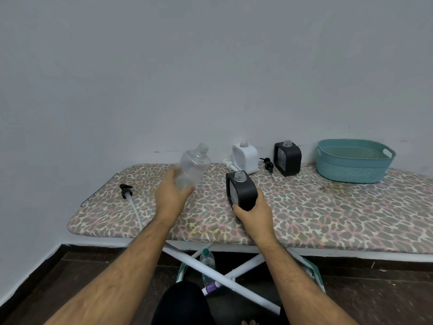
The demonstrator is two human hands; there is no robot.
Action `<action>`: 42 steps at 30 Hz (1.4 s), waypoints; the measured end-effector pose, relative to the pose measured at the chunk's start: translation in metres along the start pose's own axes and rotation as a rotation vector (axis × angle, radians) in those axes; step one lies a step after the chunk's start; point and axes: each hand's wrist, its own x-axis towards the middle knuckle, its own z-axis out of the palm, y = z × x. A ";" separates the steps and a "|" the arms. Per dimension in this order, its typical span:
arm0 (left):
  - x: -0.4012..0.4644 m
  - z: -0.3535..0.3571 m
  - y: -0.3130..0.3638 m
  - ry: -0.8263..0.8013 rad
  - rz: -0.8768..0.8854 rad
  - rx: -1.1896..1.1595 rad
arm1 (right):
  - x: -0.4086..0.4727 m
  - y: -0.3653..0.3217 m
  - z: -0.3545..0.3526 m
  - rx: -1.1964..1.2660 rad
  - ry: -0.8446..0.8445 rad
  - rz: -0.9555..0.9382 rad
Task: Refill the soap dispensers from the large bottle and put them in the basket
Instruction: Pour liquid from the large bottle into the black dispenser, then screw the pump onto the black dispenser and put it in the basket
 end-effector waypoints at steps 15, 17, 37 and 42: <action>0.001 -0.011 -0.050 0.241 -0.220 -0.312 | -0.001 -0.003 -0.001 -0.027 0.016 -0.008; 0.001 -0.012 -0.051 0.252 -0.229 -0.318 | -0.001 -0.004 -0.001 -0.033 0.019 -0.010; -0.030 -0.014 -0.047 0.362 -0.214 -0.132 | 0.001 -0.008 -0.003 -0.051 0.002 0.030; -0.056 -0.004 -0.030 0.463 -0.110 -0.110 | 0.004 -0.009 -0.006 -0.064 -0.019 0.036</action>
